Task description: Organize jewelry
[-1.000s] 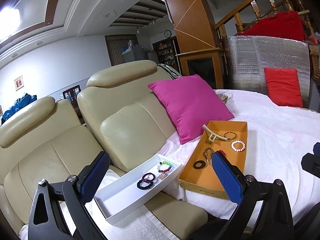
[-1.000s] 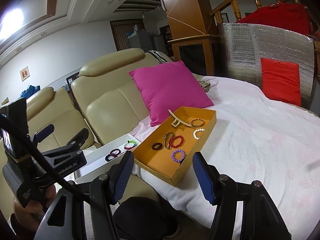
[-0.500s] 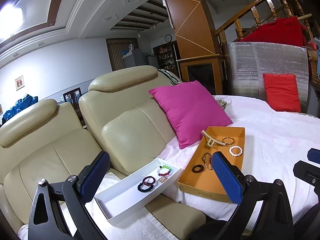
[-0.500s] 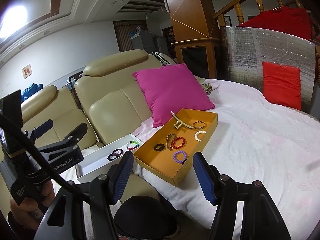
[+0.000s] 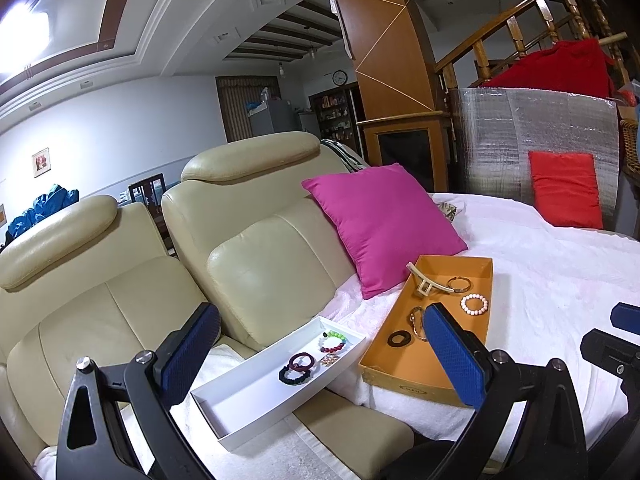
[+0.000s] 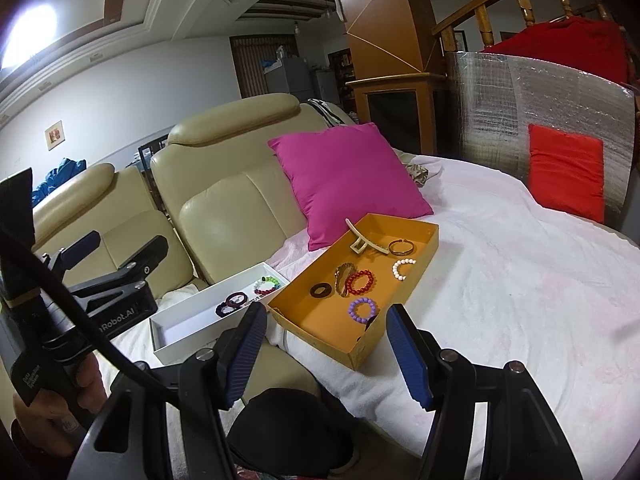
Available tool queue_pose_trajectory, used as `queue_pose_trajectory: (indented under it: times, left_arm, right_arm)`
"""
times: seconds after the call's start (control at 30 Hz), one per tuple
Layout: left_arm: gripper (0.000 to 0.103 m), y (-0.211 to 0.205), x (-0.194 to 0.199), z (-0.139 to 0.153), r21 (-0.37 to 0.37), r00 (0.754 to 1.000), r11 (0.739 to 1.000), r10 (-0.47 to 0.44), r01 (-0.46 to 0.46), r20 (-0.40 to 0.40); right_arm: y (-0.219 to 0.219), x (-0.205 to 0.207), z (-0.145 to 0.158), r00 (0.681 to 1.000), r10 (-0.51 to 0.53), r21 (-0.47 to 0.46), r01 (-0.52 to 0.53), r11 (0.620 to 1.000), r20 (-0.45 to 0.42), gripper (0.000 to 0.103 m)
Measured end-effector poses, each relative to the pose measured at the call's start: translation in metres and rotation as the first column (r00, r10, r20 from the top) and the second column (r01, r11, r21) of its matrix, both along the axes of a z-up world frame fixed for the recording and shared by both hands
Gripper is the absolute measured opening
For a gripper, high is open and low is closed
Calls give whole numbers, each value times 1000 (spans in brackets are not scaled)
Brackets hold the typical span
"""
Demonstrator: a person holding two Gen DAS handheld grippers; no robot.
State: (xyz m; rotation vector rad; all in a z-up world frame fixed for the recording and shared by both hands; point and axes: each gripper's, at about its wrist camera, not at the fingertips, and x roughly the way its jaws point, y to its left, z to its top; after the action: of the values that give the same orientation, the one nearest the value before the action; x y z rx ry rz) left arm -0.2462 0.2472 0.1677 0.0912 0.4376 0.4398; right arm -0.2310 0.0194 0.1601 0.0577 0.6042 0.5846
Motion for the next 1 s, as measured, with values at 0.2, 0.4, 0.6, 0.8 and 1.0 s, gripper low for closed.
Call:
queue_pose_trajectory:
  times: [0.2,0.4,0.6,0.8,1.0]
  left_arm:
    - [101,0,-1,1,1,1000,1000,0,0,6]
    - [101,1,-1,1,1,1000,1000,-1,1,7]
    - [101,5,0,0,2,1000,1000,6,-6,2]
    - [101,14,5,-5,-12,1000,1000,22,-22,-11]
    - [101,26,14,-12,-16,999,999,41,-42,-24]
  right_arm:
    - [2,-1,1,1000,6,-5,-6,1000,6,66]
    - [3,-1,2,1000,9,-10,-9,1000,10,66]
    - [6,0,2,1000,8,-17,-8,1000,6,67]
    - [17,6,3,1000,14,-48,-13,999,11,67]
    - [29,22,0,1000,19,-71,-19,997,-6,67]
